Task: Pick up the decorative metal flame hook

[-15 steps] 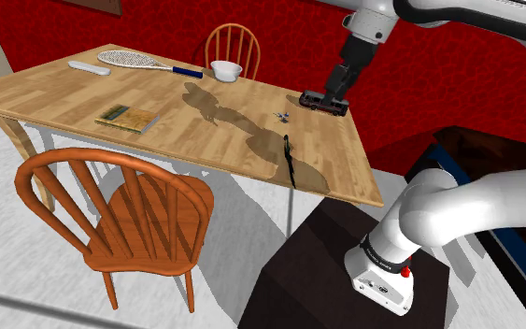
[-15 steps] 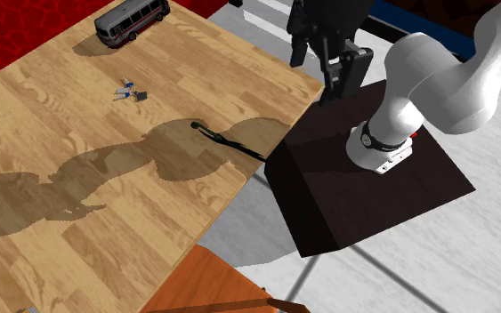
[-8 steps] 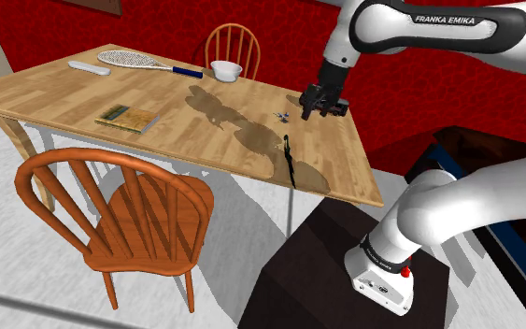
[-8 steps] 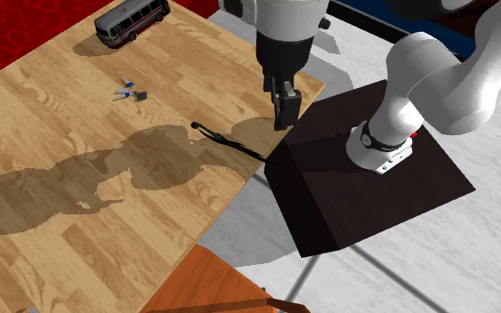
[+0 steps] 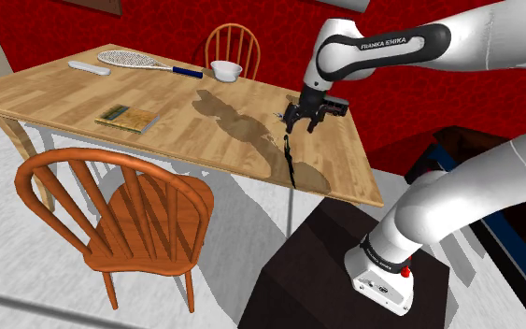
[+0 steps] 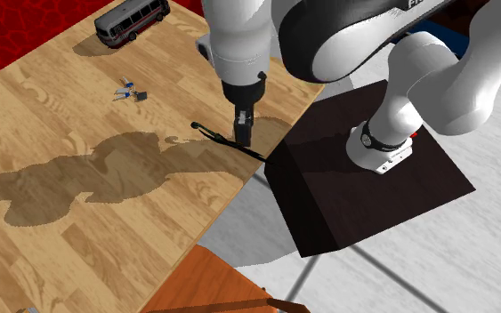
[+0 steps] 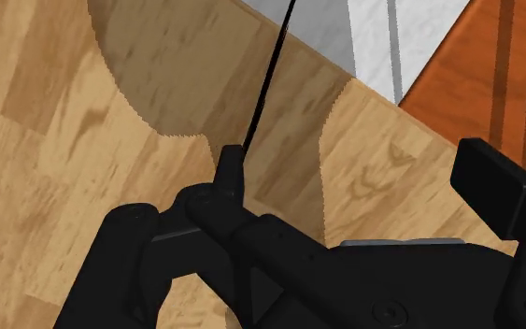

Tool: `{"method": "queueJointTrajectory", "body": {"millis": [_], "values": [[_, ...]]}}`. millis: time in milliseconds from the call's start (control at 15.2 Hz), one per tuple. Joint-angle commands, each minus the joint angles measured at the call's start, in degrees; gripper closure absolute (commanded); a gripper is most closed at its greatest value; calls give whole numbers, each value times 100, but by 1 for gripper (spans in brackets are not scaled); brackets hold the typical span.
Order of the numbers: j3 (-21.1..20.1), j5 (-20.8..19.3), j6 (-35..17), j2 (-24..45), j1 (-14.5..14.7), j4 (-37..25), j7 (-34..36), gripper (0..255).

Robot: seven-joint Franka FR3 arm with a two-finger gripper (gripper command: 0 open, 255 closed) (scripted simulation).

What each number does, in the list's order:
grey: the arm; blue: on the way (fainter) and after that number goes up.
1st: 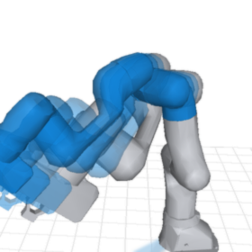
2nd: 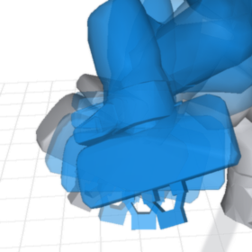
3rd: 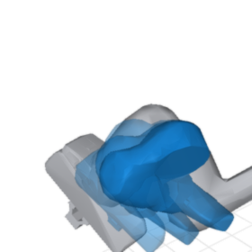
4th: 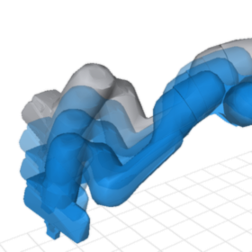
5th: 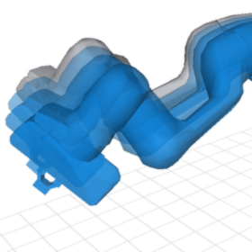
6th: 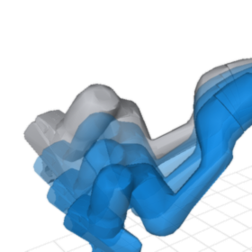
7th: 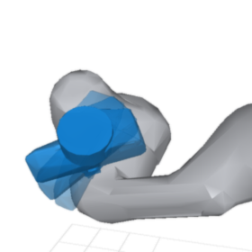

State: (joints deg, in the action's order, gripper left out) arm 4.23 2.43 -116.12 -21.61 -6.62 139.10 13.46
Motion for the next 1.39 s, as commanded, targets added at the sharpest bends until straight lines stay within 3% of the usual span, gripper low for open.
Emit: {"method": "queueJointTrajectory", "body": {"millis": [0,594,1254,1320], "values": [[49,25,-276,340,-92,-2,194,0],[300,301,-1468,2037,-404,-188,939,0],[302,477,-2117,2601,-416,-72,837,0],[296,481,-2128,2605,-410,-66,845,255]]}}
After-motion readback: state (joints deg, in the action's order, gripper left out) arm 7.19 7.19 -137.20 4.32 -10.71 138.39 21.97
